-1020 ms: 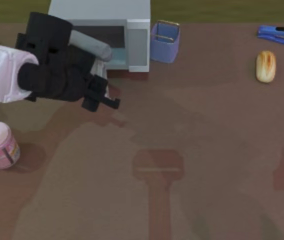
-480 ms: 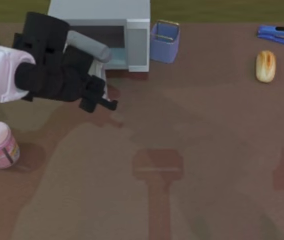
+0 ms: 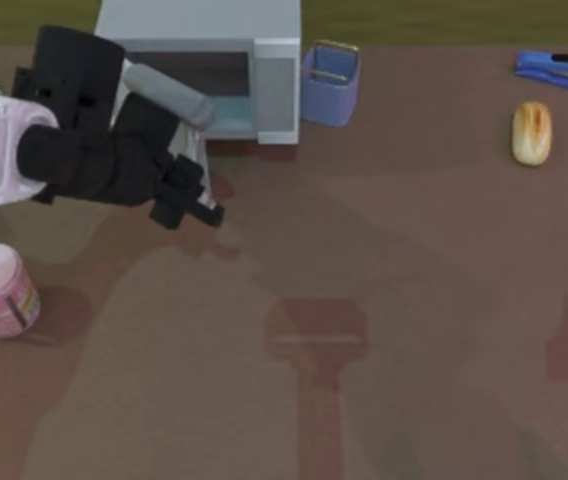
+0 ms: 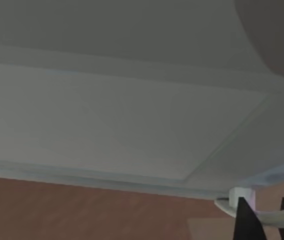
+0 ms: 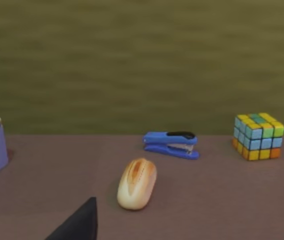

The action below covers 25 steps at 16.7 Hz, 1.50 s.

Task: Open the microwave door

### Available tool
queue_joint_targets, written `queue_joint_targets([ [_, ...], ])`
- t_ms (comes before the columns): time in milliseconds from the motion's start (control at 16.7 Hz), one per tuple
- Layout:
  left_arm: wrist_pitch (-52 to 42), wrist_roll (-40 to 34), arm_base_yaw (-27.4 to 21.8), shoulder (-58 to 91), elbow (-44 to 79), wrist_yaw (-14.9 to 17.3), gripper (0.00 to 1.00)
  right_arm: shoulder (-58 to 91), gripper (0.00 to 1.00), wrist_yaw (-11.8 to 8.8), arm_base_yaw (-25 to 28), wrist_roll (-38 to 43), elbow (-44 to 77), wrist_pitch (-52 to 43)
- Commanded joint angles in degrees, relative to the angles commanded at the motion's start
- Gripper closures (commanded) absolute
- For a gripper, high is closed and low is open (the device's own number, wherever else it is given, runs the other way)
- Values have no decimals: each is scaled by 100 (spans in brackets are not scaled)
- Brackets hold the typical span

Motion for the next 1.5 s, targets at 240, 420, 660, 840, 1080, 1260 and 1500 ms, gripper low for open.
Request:
queue_joint_targets([
  [240,0,0,0,0,0,0,100,0,0,0,0,0,0,0],
  [420,0,0,0,0,0,0,100,0,0,0,0,0,0,0],
  [660,0,0,0,0,0,0,100,0,0,0,0,0,0,0],
  [840,0,0,0,0,0,0,100,0,0,0,0,0,0,0],
  [1080,0,0,0,0,0,0,100,0,0,0,0,0,0,0],
  [1260,0,0,0,0,0,0,100,0,0,0,0,0,0,0],
  [1500,-51,105,24,-10,-32,122,100,0,0,0,0,0,0,0],
])
